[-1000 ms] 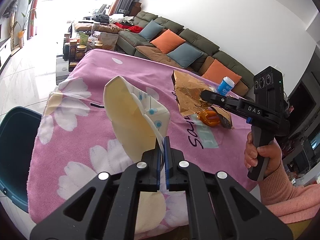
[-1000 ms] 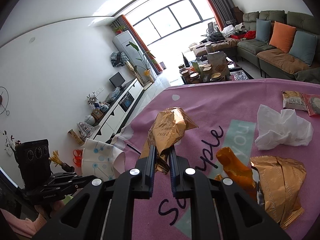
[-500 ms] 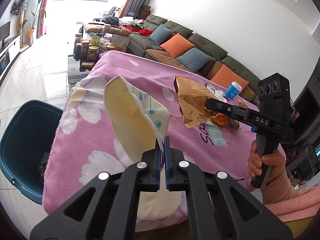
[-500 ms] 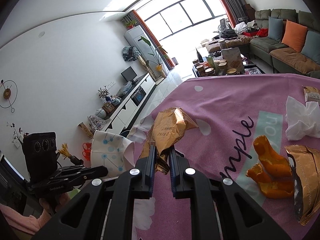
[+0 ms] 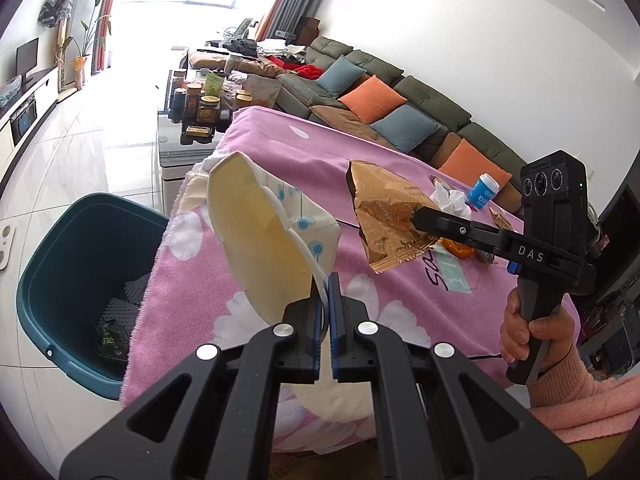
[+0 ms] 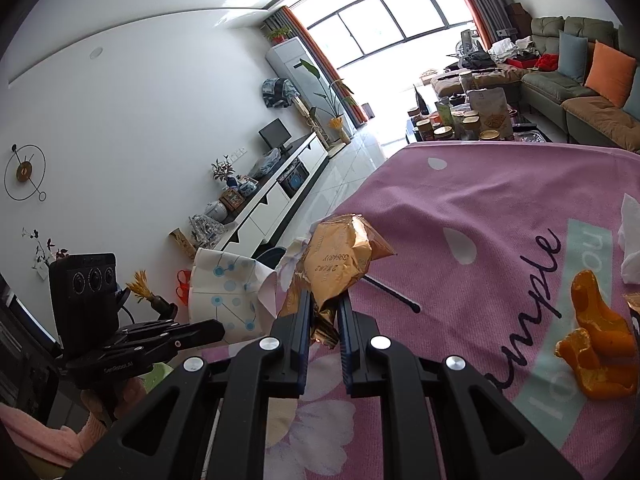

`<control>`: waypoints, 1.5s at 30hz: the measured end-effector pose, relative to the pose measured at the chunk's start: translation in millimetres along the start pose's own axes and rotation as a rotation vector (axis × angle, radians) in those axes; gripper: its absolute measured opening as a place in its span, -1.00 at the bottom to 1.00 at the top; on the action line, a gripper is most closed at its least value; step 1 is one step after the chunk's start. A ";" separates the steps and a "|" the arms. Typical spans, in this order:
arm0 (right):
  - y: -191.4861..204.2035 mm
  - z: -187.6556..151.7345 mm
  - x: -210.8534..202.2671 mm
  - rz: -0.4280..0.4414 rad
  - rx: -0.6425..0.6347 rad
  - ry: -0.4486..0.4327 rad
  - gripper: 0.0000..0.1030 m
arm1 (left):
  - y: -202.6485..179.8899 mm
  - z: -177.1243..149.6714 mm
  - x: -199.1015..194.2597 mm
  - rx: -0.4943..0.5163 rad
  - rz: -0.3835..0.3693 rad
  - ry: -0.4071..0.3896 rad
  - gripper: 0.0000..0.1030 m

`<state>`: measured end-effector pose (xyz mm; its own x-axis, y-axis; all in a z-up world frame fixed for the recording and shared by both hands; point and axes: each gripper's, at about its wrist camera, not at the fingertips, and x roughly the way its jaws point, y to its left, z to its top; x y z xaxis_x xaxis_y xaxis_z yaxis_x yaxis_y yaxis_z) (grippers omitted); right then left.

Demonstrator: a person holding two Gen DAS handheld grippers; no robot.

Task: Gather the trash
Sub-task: 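Carry the paper cup and gold foil wrapper over to the teal bin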

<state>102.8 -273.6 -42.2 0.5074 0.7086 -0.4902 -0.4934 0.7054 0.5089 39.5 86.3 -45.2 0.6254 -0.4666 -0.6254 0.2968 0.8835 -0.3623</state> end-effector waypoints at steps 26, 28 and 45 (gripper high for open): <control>41.2 4.3 45.0 0.075 -0.063 0.069 -0.77 | 37.6 -2.6 -37.0 -0.045 0.127 -0.055 -0.93; 42.3 6.4 50.3 0.083 -0.069 0.076 -0.77 | 41.1 -3.5 -39.7 -0.051 0.137 -0.057 -0.93; 65.7 11.8 83.9 0.122 -0.122 0.132 -0.77 | 75.6 0.8 -49.1 -0.094 0.234 -0.069 -0.93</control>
<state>121.3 -168.0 -41.6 0.3461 0.7793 -0.5225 -0.6314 0.6053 0.4846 31.8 176.0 -41.4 0.7180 -0.2430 -0.6523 0.0722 0.9580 -0.2775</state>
